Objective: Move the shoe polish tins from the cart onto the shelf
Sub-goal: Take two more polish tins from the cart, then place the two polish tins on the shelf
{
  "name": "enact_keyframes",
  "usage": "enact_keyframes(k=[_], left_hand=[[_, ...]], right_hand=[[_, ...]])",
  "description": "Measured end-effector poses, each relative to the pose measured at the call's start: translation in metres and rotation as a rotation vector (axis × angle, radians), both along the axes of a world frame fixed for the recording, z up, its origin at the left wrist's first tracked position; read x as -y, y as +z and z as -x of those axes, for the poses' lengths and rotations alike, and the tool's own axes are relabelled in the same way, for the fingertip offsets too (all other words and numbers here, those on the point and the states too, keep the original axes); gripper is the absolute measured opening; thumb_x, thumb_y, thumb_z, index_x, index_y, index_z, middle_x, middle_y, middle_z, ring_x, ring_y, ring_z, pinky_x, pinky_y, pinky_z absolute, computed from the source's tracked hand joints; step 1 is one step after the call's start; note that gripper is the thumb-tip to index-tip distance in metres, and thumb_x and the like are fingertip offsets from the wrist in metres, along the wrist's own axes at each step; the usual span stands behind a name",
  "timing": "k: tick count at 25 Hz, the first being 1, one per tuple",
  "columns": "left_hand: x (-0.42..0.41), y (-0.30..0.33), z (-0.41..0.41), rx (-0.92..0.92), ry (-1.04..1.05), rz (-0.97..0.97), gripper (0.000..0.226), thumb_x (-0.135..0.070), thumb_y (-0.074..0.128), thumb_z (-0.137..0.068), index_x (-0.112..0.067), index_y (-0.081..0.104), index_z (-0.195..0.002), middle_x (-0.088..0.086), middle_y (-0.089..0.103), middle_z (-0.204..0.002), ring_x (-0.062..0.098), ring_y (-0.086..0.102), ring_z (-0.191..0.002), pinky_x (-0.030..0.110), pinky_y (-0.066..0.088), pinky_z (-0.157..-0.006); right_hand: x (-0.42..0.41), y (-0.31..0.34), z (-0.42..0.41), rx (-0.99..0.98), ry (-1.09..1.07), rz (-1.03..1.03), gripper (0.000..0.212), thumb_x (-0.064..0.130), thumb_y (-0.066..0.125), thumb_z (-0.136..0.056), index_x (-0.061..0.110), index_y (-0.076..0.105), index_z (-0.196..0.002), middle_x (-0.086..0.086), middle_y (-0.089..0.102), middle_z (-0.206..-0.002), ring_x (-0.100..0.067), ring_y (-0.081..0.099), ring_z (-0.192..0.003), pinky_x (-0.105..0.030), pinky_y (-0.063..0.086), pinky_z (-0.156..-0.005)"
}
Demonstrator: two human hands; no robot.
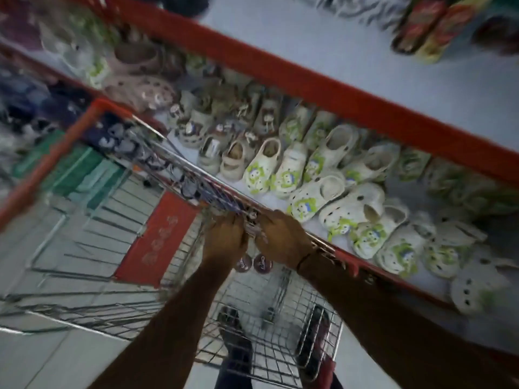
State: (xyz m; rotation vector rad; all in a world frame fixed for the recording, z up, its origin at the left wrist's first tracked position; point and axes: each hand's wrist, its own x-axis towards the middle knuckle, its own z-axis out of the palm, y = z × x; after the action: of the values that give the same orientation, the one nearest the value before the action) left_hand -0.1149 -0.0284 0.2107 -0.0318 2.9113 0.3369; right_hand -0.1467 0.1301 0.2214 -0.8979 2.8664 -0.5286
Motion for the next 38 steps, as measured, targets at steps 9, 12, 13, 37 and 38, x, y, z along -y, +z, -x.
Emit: enact_keyframes(k=[9, 12, 13, 37, 38], left_hand=[[-0.005, -0.242, -0.051, 0.440, 0.038, 0.014, 0.082, -0.034, 0.075, -0.086, -0.025, 0.025, -0.151, 0.016, 0.025, -0.160, 0.042, 0.039, -0.139, 0.058, 0.051, -0.103], [-0.013, -0.267, -0.050, 0.393, 0.014, 0.008, 0.064, -0.018, 0.071, -0.089, -0.023, 0.036, -0.142, 0.019, 0.034, -0.152, 0.044, 0.043, -0.134, 0.055, 0.056, -0.096], [-0.015, -0.271, -0.051, 0.367, 0.016, 0.001, 0.054, -0.010, 0.066, -0.091, -0.020, 0.041, -0.138, 0.020, 0.039, -0.146, 0.044, 0.046, -0.129, 0.054, 0.058, -0.093], [0.034, 0.299, 0.086, -0.702, -0.057, -0.115, 0.068, -0.049, 0.074, -0.068, -0.016, 0.060, -0.126, 0.012, 0.063, -0.109, 0.037, 0.061, -0.101, 0.047, 0.054, -0.085], [0.009, 0.307, 0.095, -0.700, -0.084, -0.152, 0.065, -0.047, 0.073, -0.066, -0.013, 0.058, -0.118, 0.012, 0.063, -0.105, 0.037, 0.061, -0.099, 0.046, 0.052, -0.082]], right_hand=[[0.019, -0.239, -0.034, 0.461, 0.084, -0.606, 0.079, 0.021, 0.071, -0.086, 0.015, 0.031, -0.154, -0.013, 0.039, -0.155, -0.039, 0.039, -0.141, -0.054, 0.041, -0.111], [0.020, -0.263, -0.038, 0.421, 0.123, -0.620, 0.059, 0.006, 0.067, -0.087, 0.012, 0.046, -0.141, -0.013, 0.047, -0.144, -0.039, 0.045, -0.132, -0.054, 0.051, -0.098], [0.017, -0.267, -0.040, 0.424, 0.122, -0.616, 0.055, 0.003, 0.067, -0.087, 0.010, 0.048, -0.138, -0.014, 0.048, -0.142, -0.041, 0.045, -0.130, -0.053, 0.053, -0.097], [-0.010, 0.277, 0.094, -0.512, -0.108, 0.092, 0.065, 0.074, 0.062, -0.062, 0.017, 0.055, -0.091, -0.006, 0.067, -0.080, -0.034, 0.058, -0.078, -0.043, 0.047, -0.073], [-0.039, 0.287, 0.098, -0.531, -0.153, 0.096, 0.063, 0.073, 0.064, -0.063, 0.016, 0.052, -0.088, -0.007, 0.065, -0.077, -0.034, 0.057, -0.077, -0.044, 0.046, -0.071]])
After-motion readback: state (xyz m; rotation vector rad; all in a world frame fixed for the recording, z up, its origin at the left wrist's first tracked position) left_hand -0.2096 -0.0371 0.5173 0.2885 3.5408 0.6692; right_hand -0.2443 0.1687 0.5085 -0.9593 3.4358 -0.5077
